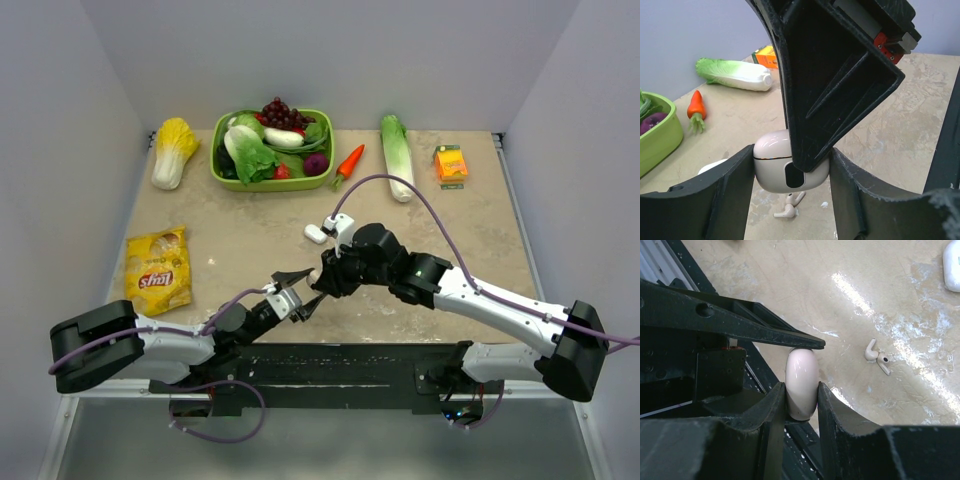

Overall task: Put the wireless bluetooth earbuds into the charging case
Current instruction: Open the charging case.

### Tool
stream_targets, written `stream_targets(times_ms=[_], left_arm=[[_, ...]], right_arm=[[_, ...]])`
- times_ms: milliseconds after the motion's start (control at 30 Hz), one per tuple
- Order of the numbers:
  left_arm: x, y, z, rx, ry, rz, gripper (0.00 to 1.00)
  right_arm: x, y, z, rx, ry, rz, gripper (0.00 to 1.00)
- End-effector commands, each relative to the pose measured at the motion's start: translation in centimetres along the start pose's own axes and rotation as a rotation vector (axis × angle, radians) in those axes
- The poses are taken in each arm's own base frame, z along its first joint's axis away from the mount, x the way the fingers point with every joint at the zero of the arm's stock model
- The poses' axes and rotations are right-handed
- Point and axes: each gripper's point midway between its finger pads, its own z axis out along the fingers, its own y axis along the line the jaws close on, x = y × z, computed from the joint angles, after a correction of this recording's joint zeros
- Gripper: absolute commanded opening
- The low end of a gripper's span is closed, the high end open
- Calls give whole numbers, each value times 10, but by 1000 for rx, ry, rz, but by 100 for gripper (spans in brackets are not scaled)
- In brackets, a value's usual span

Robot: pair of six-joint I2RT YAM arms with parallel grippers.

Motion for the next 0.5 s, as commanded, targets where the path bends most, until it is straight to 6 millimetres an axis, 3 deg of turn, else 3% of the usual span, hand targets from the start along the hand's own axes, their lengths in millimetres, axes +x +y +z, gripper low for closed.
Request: stream_targets(times_ms=[0, 67, 100, 267, 400, 467], left_arm=[[-88, 14, 7, -53, -335, -78, 32], [-89, 14, 7, -53, -336, -80, 21], [-89, 14, 7, -54, -336, -82, 3], [-86, 10, 10, -35, -325, -74, 0], [-87, 6, 10, -12, -326, -60, 0], [-89, 4, 6, 0, -346, -50, 0]], right_arm=[[-31, 11, -9, -16, -95, -27, 0], [-31, 11, -9, -18, -96, -28, 0], [-30, 11, -8, -18, -96, -28, 0], [-30, 14, -9, -28, -99, -26, 0], [-35, 15, -12, -20, -119, 1, 38], [-41, 14, -15, -5, -141, 17, 47]])
